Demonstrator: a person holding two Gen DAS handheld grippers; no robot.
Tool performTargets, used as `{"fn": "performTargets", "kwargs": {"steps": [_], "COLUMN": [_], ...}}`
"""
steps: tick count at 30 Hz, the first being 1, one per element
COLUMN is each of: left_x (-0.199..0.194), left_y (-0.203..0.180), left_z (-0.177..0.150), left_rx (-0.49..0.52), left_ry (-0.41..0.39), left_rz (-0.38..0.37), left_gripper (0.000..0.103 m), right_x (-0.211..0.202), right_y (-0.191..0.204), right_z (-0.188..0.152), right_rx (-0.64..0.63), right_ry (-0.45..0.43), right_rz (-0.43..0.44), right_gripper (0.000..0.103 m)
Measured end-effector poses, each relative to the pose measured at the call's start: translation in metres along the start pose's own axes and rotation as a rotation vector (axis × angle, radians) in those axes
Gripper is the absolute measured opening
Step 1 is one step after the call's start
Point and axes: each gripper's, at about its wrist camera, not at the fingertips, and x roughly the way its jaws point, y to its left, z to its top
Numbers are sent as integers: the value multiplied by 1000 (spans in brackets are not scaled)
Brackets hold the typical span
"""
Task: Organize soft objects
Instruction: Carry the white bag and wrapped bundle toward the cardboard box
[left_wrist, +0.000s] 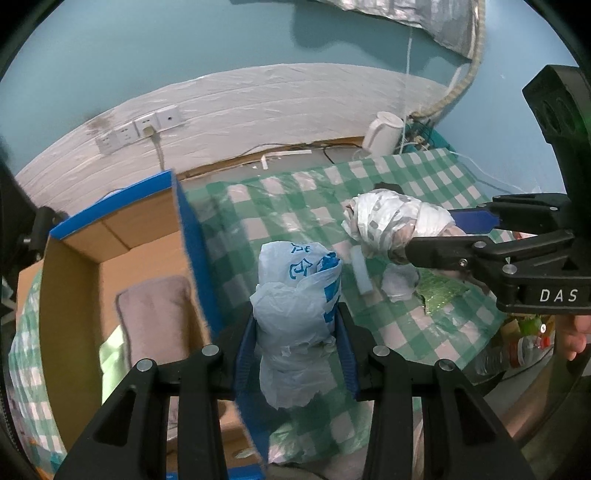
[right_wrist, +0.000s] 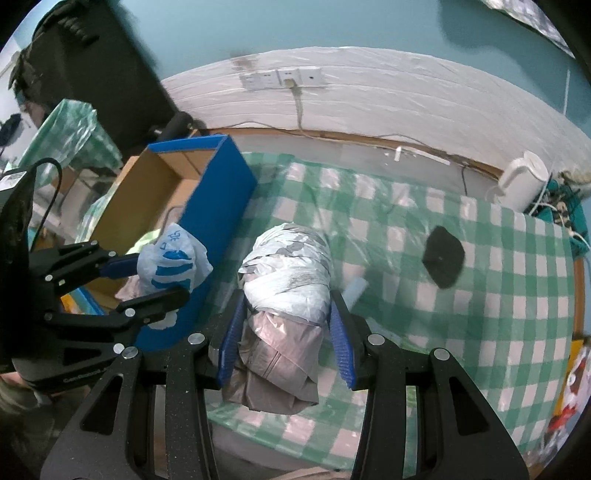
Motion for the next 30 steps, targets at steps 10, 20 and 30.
{"fn": "performTargets", "kwargs": {"steps": [10, 20, 30], "left_x": [-22, -41, -45], "left_y": [38, 80, 118], "left_z": [-16, -31, -49], "left_rx": [-72, -144, -219], "left_ry": [-31, -63, -57], "left_rz": [8, 41, 83], "left_gripper": [41, 41, 41], "right_x": [11, 26, 48], "right_y": [43, 94, 134], "right_z": [18, 36, 47], "right_rx": [-58, -140, -193], "right_ry": [6, 8, 33], "right_rz": [17, 45, 74], "right_gripper": [43, 43, 43]}}
